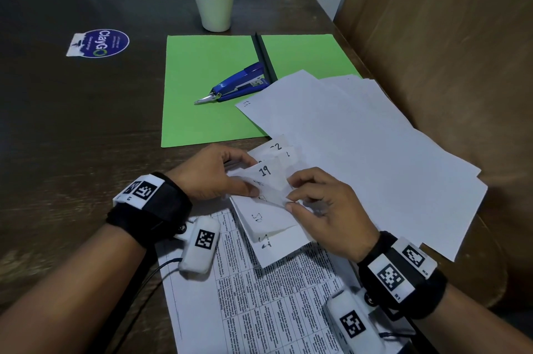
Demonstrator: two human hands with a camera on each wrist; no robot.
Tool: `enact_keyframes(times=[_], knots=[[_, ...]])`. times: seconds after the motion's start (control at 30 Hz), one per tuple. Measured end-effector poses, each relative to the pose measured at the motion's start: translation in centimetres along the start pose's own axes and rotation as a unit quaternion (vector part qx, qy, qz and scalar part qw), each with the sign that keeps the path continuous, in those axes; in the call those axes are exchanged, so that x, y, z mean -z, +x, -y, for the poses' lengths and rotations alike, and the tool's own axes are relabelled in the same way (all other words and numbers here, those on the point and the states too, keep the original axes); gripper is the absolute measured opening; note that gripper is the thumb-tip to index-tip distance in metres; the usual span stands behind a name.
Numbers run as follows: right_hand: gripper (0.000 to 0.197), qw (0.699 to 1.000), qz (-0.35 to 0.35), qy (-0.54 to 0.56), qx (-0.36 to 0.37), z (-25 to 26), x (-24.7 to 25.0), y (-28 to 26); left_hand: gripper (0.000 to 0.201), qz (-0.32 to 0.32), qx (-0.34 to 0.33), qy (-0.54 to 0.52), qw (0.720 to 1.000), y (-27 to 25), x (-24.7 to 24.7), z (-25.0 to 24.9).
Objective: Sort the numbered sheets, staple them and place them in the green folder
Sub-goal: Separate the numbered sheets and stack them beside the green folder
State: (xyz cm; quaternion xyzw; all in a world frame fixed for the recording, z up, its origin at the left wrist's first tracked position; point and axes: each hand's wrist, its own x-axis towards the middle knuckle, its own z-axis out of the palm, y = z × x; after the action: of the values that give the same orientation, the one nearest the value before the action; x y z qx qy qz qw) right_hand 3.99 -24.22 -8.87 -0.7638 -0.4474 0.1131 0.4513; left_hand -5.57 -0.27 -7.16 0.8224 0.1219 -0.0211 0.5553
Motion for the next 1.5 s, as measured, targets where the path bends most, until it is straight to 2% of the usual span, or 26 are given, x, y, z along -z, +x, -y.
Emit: enact_keyframes(times=[0.17, 0.3, 0.5, 1.23, 1.5], knots=[[0.004, 1.000, 0.001, 0.008, -0.007, 0.22, 0.09, 0.02, 0.034, 0.004, 0.001, 0.008, 1.000, 0.04, 0.08, -0.04], [0.005, 1.000, 0.009, -0.007, 0.022, 0.07, 0.01, 0.13, 0.035, 0.004, 0.004, 0.008, 1.000, 0.03, 0.10, -0.01], [0.004, 1.000, 0.005, 0.009, -0.024, -0.20, -0.02, 0.00, 0.034, 0.000, 0.009, 0.014, 1.000, 0.01, 0.08, -0.08], [0.003, 1.000, 0.003, 0.022, -0.021, -0.28, -0.19, 0.14, 0.034, 0.002, 0.004, 0.005, 1.000, 0.10, 0.06, 0.06], [0.001, 1.000, 0.010, 0.021, 0.006, -0.30, -0.11, 0.00, 0.034, 0.002, 0.007, 0.006, 1.000, 0.15, 0.07, 0.13]])
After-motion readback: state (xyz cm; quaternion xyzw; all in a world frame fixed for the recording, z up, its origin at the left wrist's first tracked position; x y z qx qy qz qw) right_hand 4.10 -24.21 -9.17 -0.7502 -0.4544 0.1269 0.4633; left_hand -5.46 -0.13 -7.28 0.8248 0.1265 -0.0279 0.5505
